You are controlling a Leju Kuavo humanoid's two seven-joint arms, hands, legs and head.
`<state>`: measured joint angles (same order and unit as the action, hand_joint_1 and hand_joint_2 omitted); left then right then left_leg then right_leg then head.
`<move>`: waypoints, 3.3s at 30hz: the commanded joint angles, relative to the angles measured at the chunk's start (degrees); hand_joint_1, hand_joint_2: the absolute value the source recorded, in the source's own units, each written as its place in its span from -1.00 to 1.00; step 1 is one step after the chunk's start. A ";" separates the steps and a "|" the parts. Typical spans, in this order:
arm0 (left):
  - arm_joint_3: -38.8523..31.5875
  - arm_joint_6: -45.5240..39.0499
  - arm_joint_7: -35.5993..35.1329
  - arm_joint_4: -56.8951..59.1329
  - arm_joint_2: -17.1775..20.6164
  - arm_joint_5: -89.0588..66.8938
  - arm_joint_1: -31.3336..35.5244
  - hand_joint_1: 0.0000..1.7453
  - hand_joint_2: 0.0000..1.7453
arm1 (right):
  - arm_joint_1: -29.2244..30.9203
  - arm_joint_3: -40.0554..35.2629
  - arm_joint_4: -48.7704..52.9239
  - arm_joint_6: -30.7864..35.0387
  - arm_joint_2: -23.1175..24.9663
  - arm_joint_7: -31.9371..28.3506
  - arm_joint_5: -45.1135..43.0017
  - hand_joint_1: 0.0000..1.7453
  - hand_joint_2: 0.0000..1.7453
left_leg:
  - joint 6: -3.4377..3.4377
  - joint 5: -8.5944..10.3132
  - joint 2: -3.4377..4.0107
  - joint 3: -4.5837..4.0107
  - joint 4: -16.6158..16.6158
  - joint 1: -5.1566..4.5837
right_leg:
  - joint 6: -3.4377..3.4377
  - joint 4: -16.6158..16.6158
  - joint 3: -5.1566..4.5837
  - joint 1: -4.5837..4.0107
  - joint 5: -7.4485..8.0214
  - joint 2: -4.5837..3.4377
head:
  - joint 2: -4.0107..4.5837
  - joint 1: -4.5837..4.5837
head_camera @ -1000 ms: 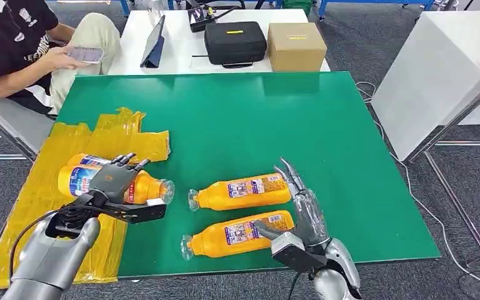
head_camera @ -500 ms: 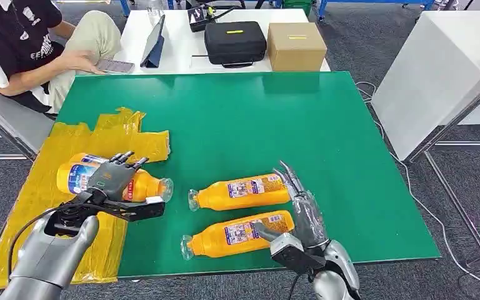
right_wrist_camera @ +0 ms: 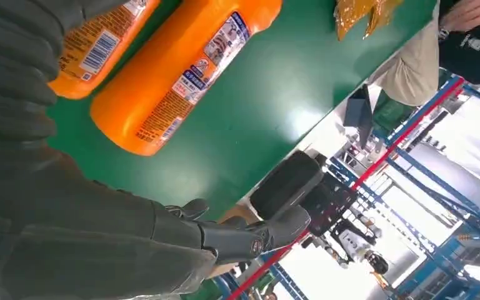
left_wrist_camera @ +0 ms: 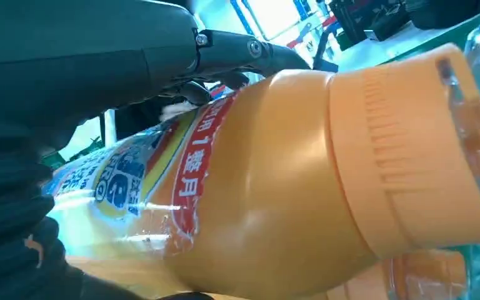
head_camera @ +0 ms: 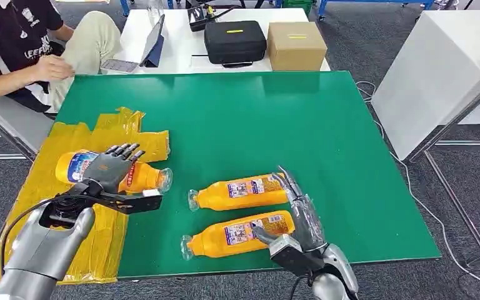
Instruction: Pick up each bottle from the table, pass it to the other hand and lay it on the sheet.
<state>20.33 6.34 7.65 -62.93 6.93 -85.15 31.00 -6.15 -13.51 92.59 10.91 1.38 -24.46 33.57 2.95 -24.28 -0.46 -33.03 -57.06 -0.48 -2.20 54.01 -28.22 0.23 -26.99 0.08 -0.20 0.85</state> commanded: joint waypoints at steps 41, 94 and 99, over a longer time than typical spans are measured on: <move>1.26 -1.99 -0.80 -11.72 3.01 1.22 1.44 -1.00 1.00 | 1.26 -1.95 -5.65 0.65 -1.03 0.03 -1.70 -1.00 1.00 | -0.20 -0.06 0.13 0.04 0.02 0.05 | 0.06 -0.03 0.05 -0.04 -0.02 -0.10 | 0.02 0.00; -4.36 5.34 15.03 -31.74 -6.73 85.75 -20.22 -1.00 1.00 | 14.59 0.47 -4.50 -0.47 -11.94 26.82 42.48 -1.00 1.00 | -0.11 0.00 0.47 0.05 0.14 -0.05 | -0.01 -0.14 -0.05 0.06 0.11 -0.34 | 0.02 0.00; -4.14 6.04 14.29 -27.79 -6.89 86.18 -18.83 -1.00 1.00 | 20.96 -2.25 -12.62 -4.55 -11.98 26.84 40.75 -1.00 1.00 | -0.10 0.02 0.32 0.02 0.08 -0.07 | 0.02 -0.09 -0.09 0.10 0.09 -0.23 | 0.02 0.02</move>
<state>14.36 11.65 22.36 -98.82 1.42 0.41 11.43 3.16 -12.57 96.00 9.82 -8.09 2.71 76.43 2.99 -24.25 -0.31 -33.19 -57.08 -0.58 -2.23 54.03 -28.43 0.34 -26.93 0.00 -0.17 0.87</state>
